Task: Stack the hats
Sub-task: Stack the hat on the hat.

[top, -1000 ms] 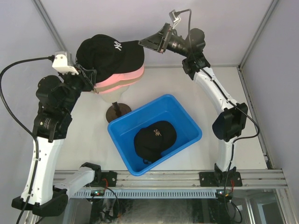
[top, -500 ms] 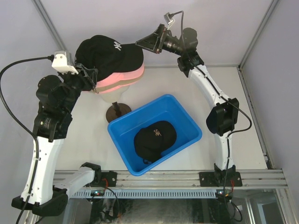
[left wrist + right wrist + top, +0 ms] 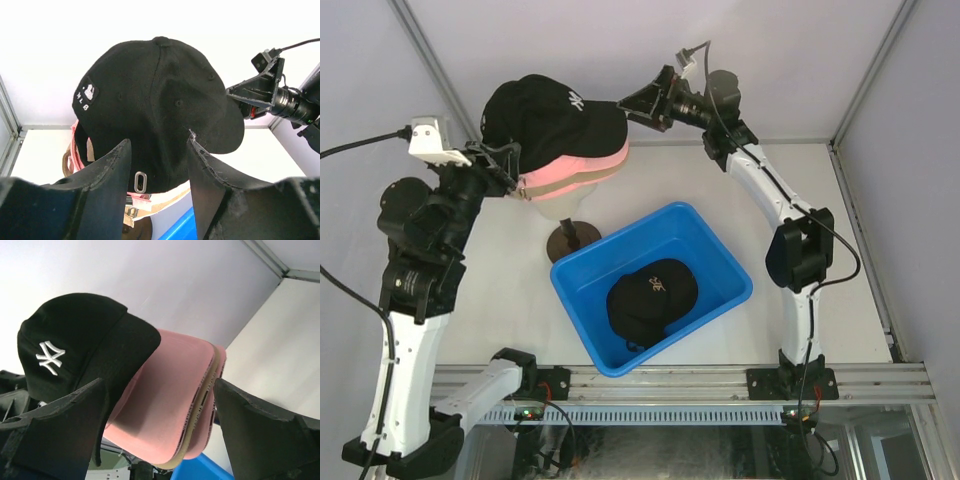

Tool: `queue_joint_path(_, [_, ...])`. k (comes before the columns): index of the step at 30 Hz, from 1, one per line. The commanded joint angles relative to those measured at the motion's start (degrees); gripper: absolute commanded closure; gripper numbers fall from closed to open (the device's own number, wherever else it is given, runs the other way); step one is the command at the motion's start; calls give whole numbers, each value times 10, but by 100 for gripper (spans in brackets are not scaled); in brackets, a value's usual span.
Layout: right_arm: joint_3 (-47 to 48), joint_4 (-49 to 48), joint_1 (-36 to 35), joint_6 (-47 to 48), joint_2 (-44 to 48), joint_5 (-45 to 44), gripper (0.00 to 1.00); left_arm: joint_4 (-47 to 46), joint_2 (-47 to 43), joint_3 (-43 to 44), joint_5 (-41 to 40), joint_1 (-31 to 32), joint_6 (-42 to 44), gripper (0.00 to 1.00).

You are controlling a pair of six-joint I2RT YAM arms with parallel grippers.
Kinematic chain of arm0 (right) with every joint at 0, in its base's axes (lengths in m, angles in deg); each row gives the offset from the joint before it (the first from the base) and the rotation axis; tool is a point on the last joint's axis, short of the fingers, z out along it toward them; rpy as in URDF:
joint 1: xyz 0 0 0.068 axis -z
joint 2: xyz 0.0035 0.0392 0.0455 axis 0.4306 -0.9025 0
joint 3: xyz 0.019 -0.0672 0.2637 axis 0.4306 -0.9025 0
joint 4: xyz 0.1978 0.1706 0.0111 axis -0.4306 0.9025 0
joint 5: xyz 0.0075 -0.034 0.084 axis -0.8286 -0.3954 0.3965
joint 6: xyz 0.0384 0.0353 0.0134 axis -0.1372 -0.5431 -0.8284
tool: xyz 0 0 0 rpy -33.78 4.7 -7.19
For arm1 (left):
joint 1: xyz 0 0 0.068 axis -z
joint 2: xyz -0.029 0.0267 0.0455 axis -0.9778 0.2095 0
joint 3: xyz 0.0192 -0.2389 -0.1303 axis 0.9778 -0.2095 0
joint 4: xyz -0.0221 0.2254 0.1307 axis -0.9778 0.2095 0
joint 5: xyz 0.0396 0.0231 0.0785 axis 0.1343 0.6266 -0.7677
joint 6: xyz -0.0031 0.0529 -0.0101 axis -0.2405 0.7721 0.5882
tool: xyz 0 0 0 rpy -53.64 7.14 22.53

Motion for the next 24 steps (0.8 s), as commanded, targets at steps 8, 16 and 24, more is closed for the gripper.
queue_joint_path(8, [-12,37,6,5,90,-39,12,-44,-37,-17,-17,3,2,45])
queue_joint_path(16, [13,83,-4,5,110,-60,12,-75,-60,-29,-75,3,0,43])
queue_joint_path(24, [67,175,-37,5,124,-111,12,-129,-9,33,-94,3,12,40])
